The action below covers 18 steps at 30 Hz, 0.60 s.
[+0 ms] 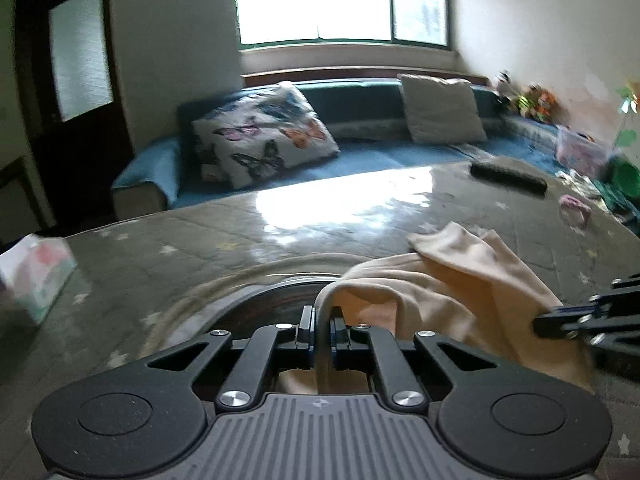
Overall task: Fold clothes
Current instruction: 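Grasp the sweatshirt fabric with the left gripper while the right gripper grasps another edge, then pull the sweatshirt apart with both grippers to spread it on the table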
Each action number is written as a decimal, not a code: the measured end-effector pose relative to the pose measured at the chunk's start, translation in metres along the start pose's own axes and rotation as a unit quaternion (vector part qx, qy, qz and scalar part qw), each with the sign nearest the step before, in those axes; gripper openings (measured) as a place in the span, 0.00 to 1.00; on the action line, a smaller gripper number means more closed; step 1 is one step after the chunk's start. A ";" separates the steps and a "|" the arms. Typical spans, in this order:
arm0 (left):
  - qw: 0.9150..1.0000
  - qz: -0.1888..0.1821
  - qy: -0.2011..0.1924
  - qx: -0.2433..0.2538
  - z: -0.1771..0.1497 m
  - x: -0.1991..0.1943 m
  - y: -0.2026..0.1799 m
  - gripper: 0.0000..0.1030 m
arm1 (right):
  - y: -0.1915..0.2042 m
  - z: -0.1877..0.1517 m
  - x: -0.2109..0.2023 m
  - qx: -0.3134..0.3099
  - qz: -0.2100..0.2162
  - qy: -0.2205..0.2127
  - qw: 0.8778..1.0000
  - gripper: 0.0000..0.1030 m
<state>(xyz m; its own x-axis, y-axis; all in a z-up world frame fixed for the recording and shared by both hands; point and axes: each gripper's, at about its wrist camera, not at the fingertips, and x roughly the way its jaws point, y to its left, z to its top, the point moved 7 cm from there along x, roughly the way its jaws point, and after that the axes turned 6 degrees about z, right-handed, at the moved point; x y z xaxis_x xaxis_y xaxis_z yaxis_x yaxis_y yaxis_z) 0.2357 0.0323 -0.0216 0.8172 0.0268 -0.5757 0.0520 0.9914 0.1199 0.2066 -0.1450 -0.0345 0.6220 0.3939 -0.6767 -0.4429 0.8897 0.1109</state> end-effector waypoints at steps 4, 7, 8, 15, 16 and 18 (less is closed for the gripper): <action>0.999 0.032 -0.005 -0.022 -0.012 -0.031 0.023 0.07 | -0.011 -0.006 -0.028 0.010 -0.013 -0.020 1.000 0.02; 0.998 0.053 -0.005 -0.045 -0.027 -0.057 0.042 0.07 | -0.021 -0.016 -0.054 0.022 -0.024 -0.033 0.999 0.02; 0.997 0.059 -0.003 -0.053 -0.032 -0.064 0.048 0.07 | -0.025 -0.021 -0.062 0.027 -0.027 -0.037 0.999 0.02; 0.993 0.077 0.025 -0.083 -0.067 -0.096 0.071 0.07 | -0.052 -0.065 -0.114 0.073 -0.042 -0.044 0.995 0.02; 0.993 0.079 0.030 -0.083 -0.071 -0.098 0.071 0.07 | -0.055 -0.073 -0.118 0.079 -0.043 -0.039 0.995 0.02; 0.992 0.081 0.038 -0.085 -0.079 -0.102 0.073 0.08 | -0.060 -0.089 -0.120 0.085 -0.050 -0.022 0.995 0.06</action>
<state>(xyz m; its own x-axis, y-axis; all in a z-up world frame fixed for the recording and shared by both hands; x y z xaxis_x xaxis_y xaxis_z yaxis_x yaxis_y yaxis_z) 0.1105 0.1119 -0.0180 0.7609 0.1917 -0.6199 -0.1796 0.9802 0.0827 0.1014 -0.2659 -0.0247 0.6870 0.3073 -0.6585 -0.2630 0.9499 0.1689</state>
